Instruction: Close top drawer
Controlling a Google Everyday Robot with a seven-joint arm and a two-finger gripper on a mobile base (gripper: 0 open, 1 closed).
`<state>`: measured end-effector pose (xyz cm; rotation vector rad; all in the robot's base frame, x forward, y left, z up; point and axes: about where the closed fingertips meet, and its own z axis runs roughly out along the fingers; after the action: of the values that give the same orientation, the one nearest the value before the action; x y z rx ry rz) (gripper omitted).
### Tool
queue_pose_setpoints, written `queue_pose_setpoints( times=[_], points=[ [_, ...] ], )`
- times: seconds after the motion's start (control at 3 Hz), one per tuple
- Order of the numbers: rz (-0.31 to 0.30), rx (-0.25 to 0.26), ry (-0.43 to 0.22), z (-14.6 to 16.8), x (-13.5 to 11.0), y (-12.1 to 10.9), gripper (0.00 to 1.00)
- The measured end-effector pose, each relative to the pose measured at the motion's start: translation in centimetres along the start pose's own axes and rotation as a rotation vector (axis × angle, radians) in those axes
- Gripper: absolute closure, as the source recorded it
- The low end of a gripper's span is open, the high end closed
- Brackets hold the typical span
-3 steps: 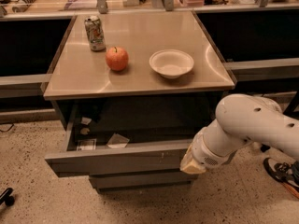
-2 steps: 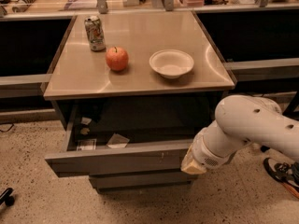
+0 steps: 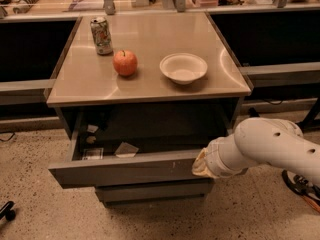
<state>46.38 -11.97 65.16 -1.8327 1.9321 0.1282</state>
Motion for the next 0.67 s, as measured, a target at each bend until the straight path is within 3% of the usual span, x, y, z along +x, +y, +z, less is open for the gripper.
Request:
queue_pose_setpoints(
  times=[0.33,0.67],
  points=[
    [-0.070,0.094,-0.089,1.1,-0.4,-2.3,1.00],
    [-0.095,0.162,-0.175,2.3,-0.6,-4.3,1.00]
  ],
)
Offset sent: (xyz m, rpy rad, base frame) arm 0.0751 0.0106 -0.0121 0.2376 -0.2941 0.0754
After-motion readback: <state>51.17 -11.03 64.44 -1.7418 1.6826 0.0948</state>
